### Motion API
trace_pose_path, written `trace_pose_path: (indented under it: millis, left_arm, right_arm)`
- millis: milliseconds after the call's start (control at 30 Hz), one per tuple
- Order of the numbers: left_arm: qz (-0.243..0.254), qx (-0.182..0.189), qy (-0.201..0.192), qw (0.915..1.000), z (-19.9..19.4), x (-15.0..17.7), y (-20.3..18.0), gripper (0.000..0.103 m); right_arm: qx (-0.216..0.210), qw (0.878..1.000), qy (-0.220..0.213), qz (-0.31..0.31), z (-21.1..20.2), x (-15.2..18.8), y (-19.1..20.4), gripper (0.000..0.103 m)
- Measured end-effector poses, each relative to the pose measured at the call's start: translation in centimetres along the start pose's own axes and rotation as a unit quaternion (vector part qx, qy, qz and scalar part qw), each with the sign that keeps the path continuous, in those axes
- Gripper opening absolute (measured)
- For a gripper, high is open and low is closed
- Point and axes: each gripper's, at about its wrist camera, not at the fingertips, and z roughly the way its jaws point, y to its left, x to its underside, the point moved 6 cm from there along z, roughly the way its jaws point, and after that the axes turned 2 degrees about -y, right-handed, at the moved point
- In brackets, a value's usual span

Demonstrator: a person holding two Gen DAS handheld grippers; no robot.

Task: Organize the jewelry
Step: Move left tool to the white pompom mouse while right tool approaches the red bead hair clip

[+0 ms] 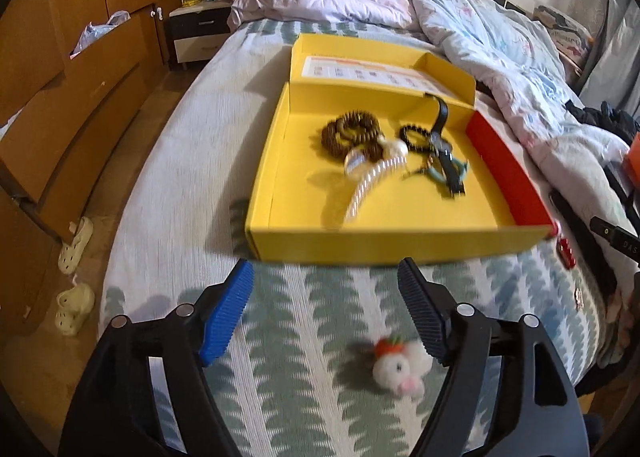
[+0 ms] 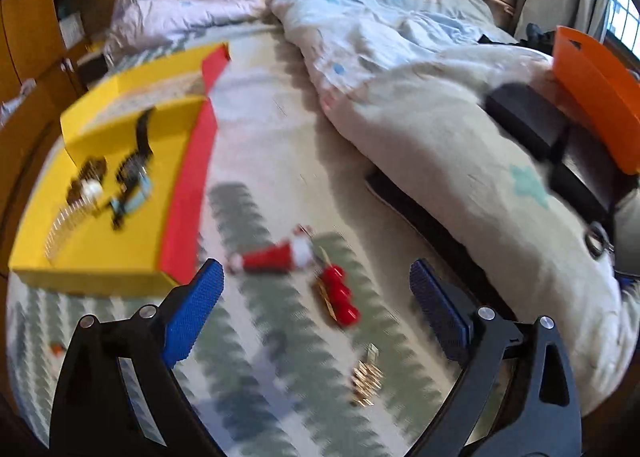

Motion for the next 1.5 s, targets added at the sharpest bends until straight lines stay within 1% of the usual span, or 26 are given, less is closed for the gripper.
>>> trace_pose_path:
  millis: [67, 100, 200, 367, 467, 533, 567, 633, 700, 800, 867, 933, 1000, 1133, 1267, 1367, 1500]
  left_arm:
    - [0.001, 0.005, 0.006, 1.0, 0.0, 1.1, -0.1, 0.074]
    - [0.001, 0.008, 0.008, 0.9999, -0.1, 1.6, -0.2, 0.074]
    - [0.005, 0.012, 0.014, 0.9998, 0.0, 3.1, -0.5, 0.074]
    - [0.028, 0.021, 0.028, 0.999, 0.6, 4.9, -2.3, 0.074]
    - [0.046, 0.019, 0.032, 0.9982, 0.7, 5.7, -3.2, 0.074]
    - [0.053, 0.011, 0.039, 0.9978, 1.1, 6.0, -3.6, 0.074]
    - [0.055, -0.001, 0.043, 0.9975, 1.4, 6.1, -3.6, 0.074]
    - [0.055, -0.007, 0.045, 0.9974, 1.8, 6.4, -3.7, 0.074]
    - [0.052, -0.003, 0.057, 0.997, 2.3, 6.9, -3.8, 0.074]
    - [0.045, 0.009, 0.075, 0.9962, 3.0, 7.4, -4.0, 0.074]
    - [0.047, 0.008, 0.081, 0.9956, 3.4, 7.7, -4.2, 0.074]
    - [0.047, 0.007, 0.085, 0.9953, 3.7, 7.9, -4.3, 0.074]
    - [0.044, 0.012, 0.091, 0.9948, 4.0, 8.1, -4.5, 0.074]
    - [0.041, 0.018, 0.098, 0.9942, 4.4, 8.2, -4.6, 0.074]
    - [0.038, 0.023, 0.101, 0.9939, 4.7, 8.1, -4.9, 0.074]
    - [0.036, 0.031, 0.101, 0.9937, 4.6, 8.0, -5.3, 0.074]
    - [0.041, 0.041, 0.097, 0.9936, 4.4, 7.7, -6.0, 0.074]
  right_arm:
    - [0.008, 1.0, 0.012, -0.003, 0.0, 1.2, -0.8, 0.095]
    - [0.004, 1.0, 0.017, -0.001, 0.2, 1.7, -1.1, 0.095]
    - [-0.006, 0.999, 0.049, 0.005, 1.4, 2.9, -1.7, 0.095]
    - [-0.008, 0.997, 0.07, 0.017, 2.4, 3.2, -1.9, 0.095]
    - [-0.031, 0.997, 0.069, 0.024, 2.5, 3.2, -1.6, 0.095]
    - [-0.031, 0.996, 0.083, 0.028, 3.1, 3.6, -1.7, 0.095]
    - [-0.032, 0.996, 0.084, 0.029, 3.4, 3.6, -1.8, 0.093]
    - [-0.032, 0.994, 0.092, 0.038, 4.0, 3.8, -2.1, 0.093]
    - [-0.035, 0.993, 0.105, 0.039, 4.7, 3.9, -2.1, 0.087]
    - [-0.055, 0.991, 0.117, 0.044, 5.5, 4.0, -1.9, 0.083]
    - [-0.045, 0.99, 0.13, 0.037, 6.3, 4.0, -1.9, 0.081]
    - [-0.047, 0.989, 0.134, 0.036, 6.9, 3.9, -1.8, 0.08]
    - [-0.045, 0.988, 0.141, 0.035, 7.5, 4.0, -1.8, 0.077]
    - [-0.038, 0.988, 0.147, 0.029, 8.9, 3.8, -1.9, 0.076]
    - [-0.044, 0.988, 0.146, 0.027, 9.5, 3.7, -1.7, 0.076]
    - [-0.053, 0.988, 0.14, 0.029, 9.4, 3.4, -1.6, 0.066]
    - [-0.055, 0.988, 0.141, 0.029, 9.7, 3.3, -1.5, 0.064]
